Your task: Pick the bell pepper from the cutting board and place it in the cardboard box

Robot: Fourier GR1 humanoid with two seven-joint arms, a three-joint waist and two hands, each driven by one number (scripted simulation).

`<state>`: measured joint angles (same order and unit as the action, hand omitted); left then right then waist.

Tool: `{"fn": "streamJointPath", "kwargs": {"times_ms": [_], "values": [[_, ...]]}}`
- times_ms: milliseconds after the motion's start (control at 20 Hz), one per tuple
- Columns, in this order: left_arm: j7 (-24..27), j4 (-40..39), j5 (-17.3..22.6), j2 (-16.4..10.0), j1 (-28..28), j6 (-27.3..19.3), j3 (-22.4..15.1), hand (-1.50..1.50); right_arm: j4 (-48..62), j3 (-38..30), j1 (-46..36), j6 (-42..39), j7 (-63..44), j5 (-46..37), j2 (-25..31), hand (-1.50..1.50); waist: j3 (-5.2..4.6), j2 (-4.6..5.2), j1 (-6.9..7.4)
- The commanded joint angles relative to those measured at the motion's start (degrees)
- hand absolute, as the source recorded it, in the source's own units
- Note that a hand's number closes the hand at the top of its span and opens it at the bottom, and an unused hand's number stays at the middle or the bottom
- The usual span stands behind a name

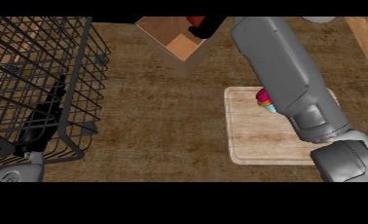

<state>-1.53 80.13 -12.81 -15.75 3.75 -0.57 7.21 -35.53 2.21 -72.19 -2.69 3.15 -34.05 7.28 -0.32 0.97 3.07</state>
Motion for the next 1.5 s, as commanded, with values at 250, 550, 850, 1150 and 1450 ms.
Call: {"fn": "streamJointPath", "kwargs": {"times_ms": [250, 550, 850, 1150, 1450], "values": [[2.1, 2.2, 1.3, 5.9, -0.1, 0.6, -3.7, 0.00, 15.2, 1.0, -3.6, 7.1, -0.1, -4.5, -6.2, 1.50, 0.23, 0.51, 1.32], [-1.9, 3.1, 0.8, 6.1, 3.6, 0.5, -4.2, 0.00, 21.2, -1.4, -4.7, 9.3, -2.9, -1.2, -7.2, -1.50, 0.29, 0.63, 2.20], [0.2, 1.3, -0.1, 7.2, 3.0, -0.2, -5.2, 0.00, 22.8, -4.5, -4.1, 12.7, 2.6, 1.4, -7.3, -1.50, 0.32, 1.24, 2.70], [-0.1, 2.2, 0.8, 6.2, 2.9, 0.5, -3.7, 0.00, 19.4, -13.7, -2.2, 20.6, 8.3, 10.3, -7.3, -1.50, 0.43, 0.83, 1.98], [-0.1, 3.6, 1.2, 5.0, 2.1, 1.3, -2.7, 0.00, 18.8, -23.4, -2.7, 15.4, 11.6, 19.4, -2.0, -1.50, 0.48, 0.68, 1.61]]}}
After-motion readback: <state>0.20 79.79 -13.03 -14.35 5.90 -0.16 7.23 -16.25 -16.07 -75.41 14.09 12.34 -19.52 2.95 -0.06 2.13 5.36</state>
